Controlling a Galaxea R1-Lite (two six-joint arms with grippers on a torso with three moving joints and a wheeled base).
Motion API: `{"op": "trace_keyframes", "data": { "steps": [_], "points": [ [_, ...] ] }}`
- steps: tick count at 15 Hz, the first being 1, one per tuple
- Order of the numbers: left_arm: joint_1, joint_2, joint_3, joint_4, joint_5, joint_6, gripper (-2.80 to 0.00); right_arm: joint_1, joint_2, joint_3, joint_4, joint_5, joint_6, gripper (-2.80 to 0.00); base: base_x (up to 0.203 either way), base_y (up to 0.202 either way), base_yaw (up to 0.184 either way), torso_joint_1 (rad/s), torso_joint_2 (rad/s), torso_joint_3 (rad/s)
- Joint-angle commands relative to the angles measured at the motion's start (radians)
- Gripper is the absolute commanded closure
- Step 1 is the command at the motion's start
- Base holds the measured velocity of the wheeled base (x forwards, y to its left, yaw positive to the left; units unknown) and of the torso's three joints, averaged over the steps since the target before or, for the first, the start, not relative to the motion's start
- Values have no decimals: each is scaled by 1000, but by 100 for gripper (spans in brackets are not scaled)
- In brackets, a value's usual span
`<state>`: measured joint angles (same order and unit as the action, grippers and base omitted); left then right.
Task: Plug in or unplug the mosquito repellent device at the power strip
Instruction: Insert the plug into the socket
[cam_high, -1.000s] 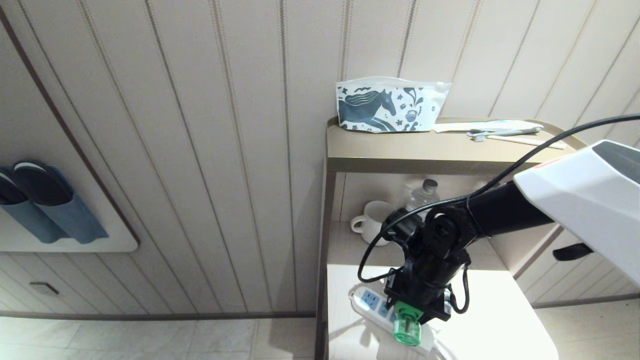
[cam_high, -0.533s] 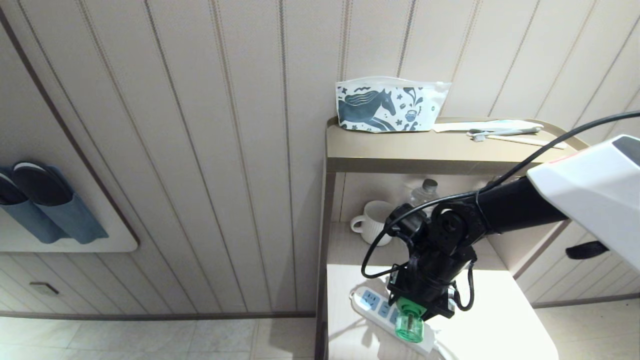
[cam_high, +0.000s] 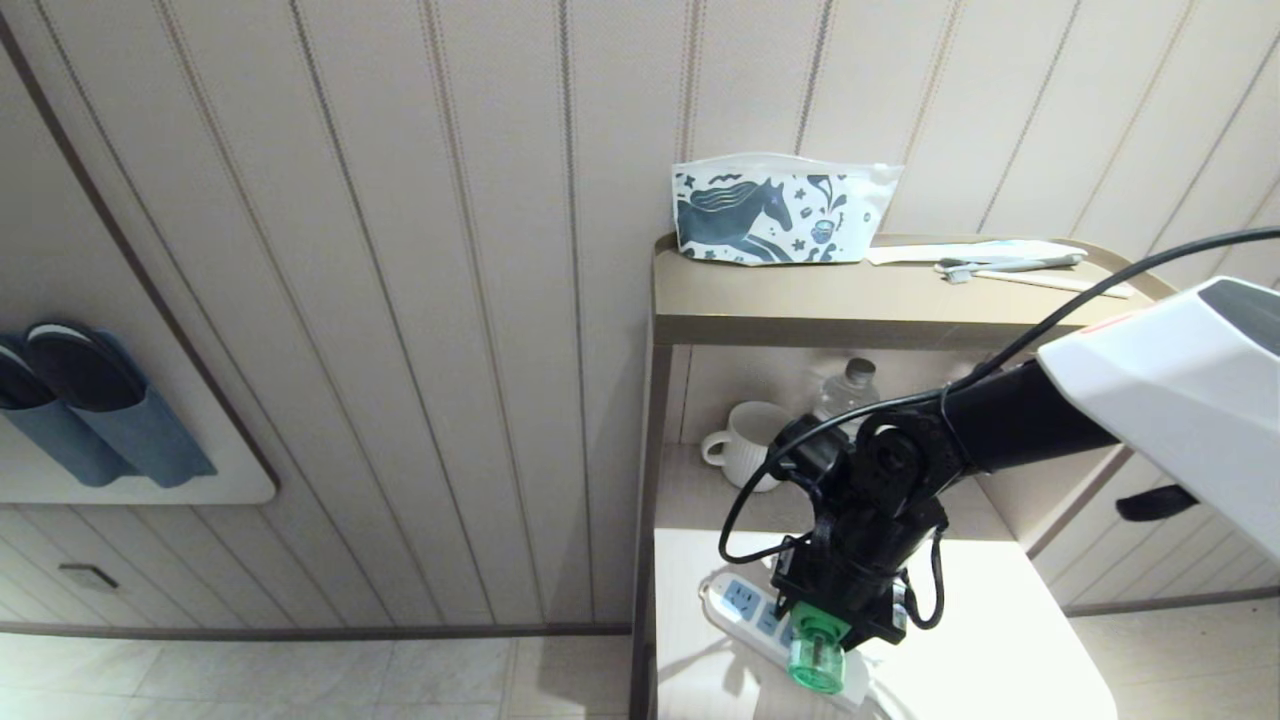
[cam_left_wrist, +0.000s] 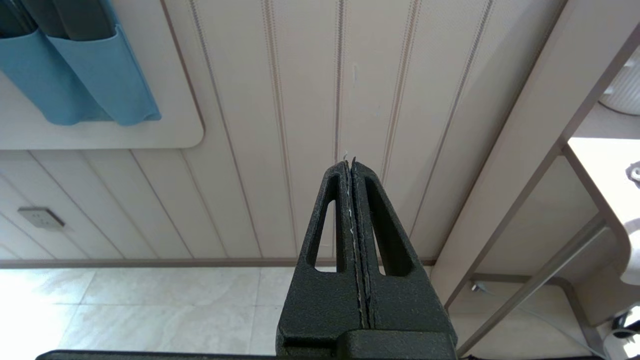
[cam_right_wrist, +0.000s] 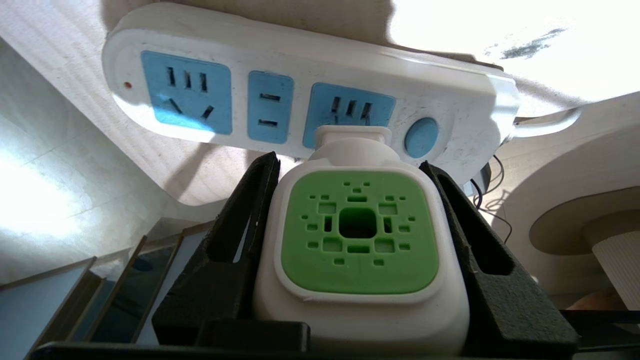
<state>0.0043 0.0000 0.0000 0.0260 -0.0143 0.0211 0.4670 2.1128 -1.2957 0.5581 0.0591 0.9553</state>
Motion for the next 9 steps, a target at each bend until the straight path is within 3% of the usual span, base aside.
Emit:
{"op": "trace_keyframes", "data": {
  "steps": [1, 9],
  "points": [
    [0, 0, 0, 0, 0, 0, 0, 1, 4, 9, 2, 2, 5, 0, 0, 0, 0, 0, 0, 0],
    [0, 0, 0, 0, 0, 0, 0, 4, 18, -3, -10, 8, 6, 0, 0, 0, 0, 0, 0, 0]
  ]
}}
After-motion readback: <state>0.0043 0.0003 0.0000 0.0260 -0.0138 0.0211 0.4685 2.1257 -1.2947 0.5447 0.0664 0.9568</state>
